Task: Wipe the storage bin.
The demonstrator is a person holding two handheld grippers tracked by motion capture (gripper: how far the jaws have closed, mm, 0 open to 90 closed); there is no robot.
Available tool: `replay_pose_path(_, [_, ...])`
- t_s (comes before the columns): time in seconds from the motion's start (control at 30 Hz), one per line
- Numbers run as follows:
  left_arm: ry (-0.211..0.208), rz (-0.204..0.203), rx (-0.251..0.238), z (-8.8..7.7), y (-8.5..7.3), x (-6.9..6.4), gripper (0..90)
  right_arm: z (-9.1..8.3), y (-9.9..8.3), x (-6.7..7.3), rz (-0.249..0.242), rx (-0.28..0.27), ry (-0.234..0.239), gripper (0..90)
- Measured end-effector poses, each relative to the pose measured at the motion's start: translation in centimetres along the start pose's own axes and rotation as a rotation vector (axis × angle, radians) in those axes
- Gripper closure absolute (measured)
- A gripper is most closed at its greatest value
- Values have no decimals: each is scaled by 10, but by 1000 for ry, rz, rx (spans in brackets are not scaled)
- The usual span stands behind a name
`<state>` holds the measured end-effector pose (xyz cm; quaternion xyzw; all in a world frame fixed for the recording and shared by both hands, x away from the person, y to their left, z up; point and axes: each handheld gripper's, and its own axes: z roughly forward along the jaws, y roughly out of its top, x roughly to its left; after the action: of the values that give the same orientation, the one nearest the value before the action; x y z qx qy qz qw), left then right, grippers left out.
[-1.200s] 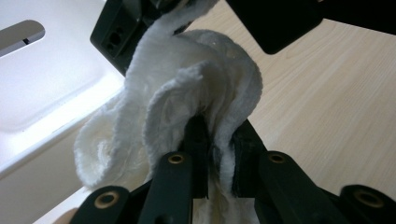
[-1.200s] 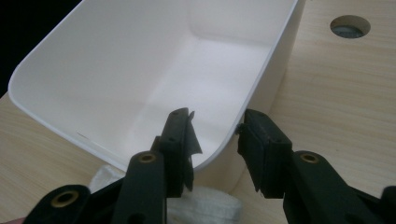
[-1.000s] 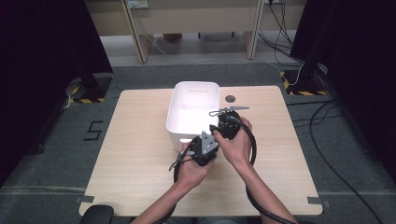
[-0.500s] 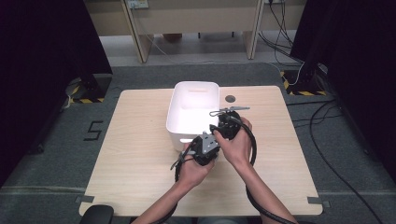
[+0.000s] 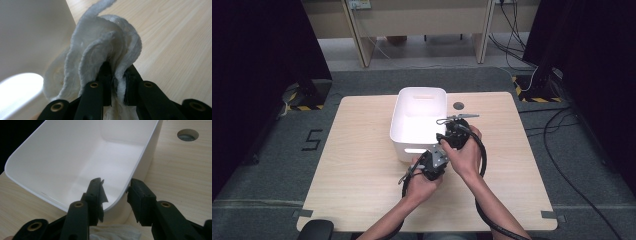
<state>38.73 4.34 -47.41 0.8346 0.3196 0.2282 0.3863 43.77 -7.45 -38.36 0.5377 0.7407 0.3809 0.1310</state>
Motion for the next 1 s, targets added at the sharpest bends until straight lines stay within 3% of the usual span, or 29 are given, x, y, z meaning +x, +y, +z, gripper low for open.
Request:
replay_pose_path(0.27, [-18,7,40,5,-6,1,793,0,0,0,-4,-1,-7,614])
replay_pose_path(0.5, [-40,3,49,-9,-10,4,793,2,0,-1,-1,-1,7,559])
replay_pose_path(0.73, [-52,-24,8,-55,-16,23,793,2,6,-8,32,-2,-9,532])
replay_pose_path(0.9, [-14,-85,-6,-102,-38,58,793,6,9,-10,53,18,-8,526])
replay_pose_path(1.0, [42,-153,-32,-130,-57,85,793,11,11,-11,77,34,0,525])
